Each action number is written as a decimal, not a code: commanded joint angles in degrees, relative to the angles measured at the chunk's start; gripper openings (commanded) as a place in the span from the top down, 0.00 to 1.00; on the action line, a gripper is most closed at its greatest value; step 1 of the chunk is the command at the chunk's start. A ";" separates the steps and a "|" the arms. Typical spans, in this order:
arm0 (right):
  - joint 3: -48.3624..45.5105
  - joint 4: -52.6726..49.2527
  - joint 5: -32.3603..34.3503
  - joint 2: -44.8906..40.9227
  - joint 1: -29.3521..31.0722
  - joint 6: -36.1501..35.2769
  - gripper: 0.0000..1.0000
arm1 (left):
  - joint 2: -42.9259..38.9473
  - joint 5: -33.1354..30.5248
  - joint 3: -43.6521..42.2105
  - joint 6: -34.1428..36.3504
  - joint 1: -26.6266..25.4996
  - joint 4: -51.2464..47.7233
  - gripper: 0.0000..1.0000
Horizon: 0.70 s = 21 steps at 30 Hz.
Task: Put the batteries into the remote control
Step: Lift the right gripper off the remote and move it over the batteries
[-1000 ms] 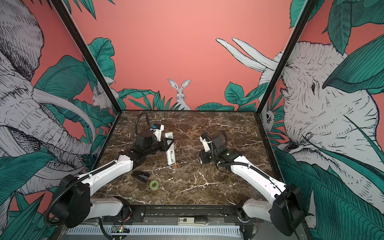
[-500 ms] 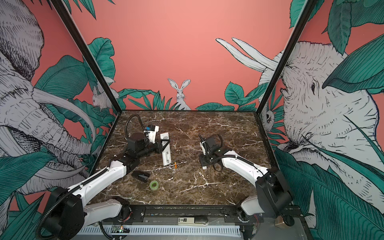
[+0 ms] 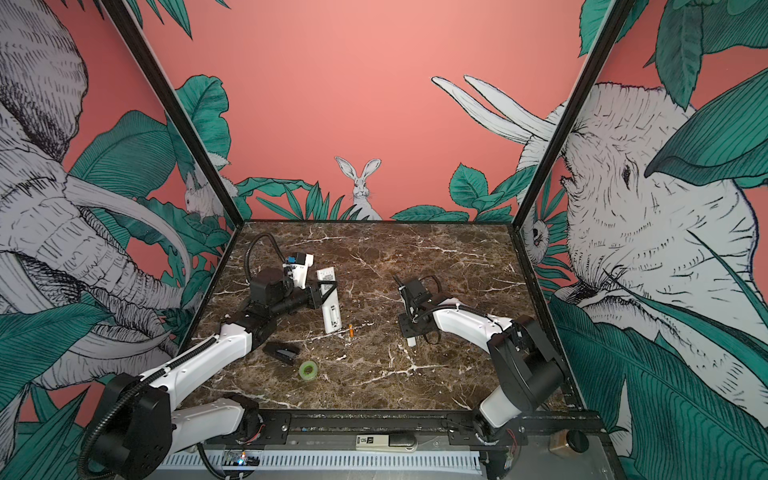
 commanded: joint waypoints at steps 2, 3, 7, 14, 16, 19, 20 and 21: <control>-0.60 0.34 1.26 1.07 -0.33 1.01 0.78 | -1.51 1.16 -0.48 -0.52 0.67 2.65 1.00; -0.51 0.31 1.31 1.35 -0.37 0.95 0.78 | -1.44 1.22 -0.61 -0.53 0.70 2.73 1.00; -0.58 0.23 1.31 1.67 -0.42 1.18 0.77 | -1.43 1.42 -0.86 -0.67 1.10 2.92 1.00; -0.34 0.05 1.57 3.78 -0.48 1.14 0.73 | -1.83 1.69 -0.94 -0.86 1.60 2.99 1.00; -0.22 0.10 1.67 4.02 -0.59 1.29 0.71 | -1.81 1.85 -0.88 -0.94 1.74 3.00 1.00; 0.06 -0.02 1.66 4.04 -0.67 1.36 0.66 | -2.00 2.04 -0.85 -0.96 1.93 2.87 1.00; 0.19 -0.06 1.58 3.89 -0.64 1.40 0.64 | -2.03 2.07 -0.75 -0.96 2.02 2.71 1.00; 0.36 -0.17 1.57 3.71 -0.68 1.39 0.62 | -2.10 2.11 -0.79 -0.96 2.12 2.58 1.00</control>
